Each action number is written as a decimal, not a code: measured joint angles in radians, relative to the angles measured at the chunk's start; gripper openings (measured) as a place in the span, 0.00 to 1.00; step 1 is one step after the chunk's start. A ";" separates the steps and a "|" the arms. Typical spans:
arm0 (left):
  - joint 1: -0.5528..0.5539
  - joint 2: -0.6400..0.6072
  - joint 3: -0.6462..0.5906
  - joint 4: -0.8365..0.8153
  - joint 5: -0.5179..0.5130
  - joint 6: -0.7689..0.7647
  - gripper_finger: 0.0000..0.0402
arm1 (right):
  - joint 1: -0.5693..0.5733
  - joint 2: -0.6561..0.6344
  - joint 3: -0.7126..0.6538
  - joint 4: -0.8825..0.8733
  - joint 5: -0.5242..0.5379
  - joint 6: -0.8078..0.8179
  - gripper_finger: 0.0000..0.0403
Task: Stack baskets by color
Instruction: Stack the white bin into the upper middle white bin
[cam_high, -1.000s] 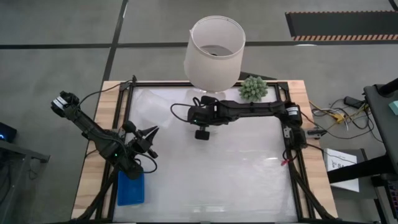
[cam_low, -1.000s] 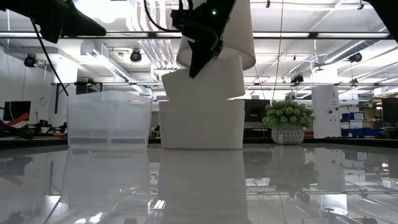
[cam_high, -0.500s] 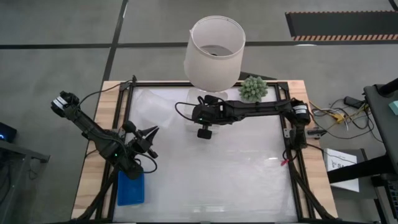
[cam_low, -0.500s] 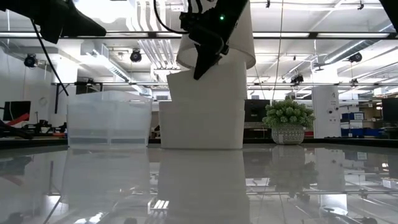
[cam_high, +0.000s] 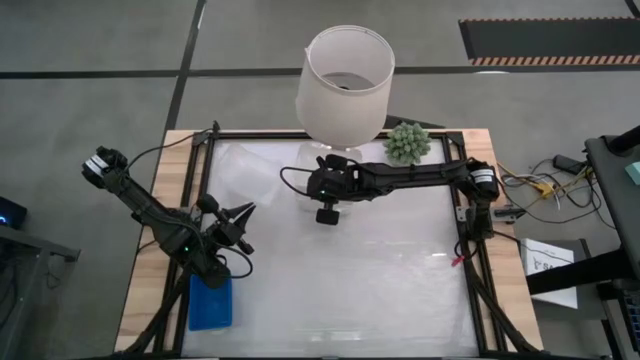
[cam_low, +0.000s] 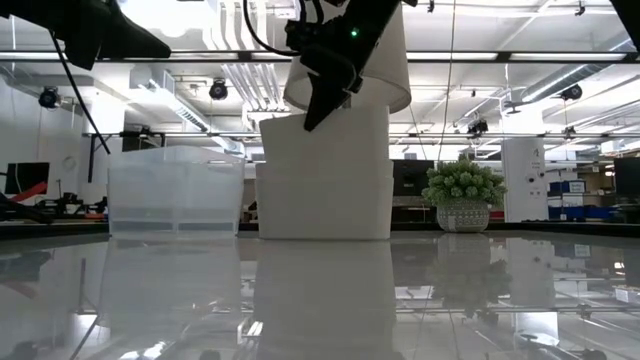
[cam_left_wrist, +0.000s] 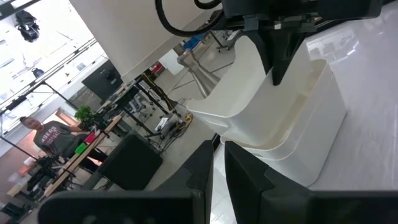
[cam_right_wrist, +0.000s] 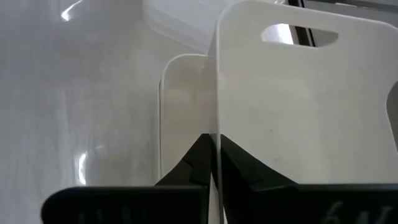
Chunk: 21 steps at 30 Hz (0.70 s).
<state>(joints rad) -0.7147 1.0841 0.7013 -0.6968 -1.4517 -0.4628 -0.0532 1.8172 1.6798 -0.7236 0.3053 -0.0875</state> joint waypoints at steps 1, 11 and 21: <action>0.000 0.000 0.000 0.000 0.000 0.000 0.05 | 0.000 0.000 0.000 0.001 -0.001 0.000 0.03; 0.000 0.000 0.000 0.000 0.000 0.000 0.05 | 0.000 0.000 0.000 0.004 -0.044 0.018 0.16; 0.000 0.000 0.000 0.000 0.000 0.000 0.05 | 0.000 -0.020 0.001 -0.003 -0.044 0.037 0.31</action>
<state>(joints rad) -0.7147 1.0840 0.7013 -0.6968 -1.4517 -0.4629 -0.0532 1.7970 1.6810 -0.7265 0.2615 -0.0506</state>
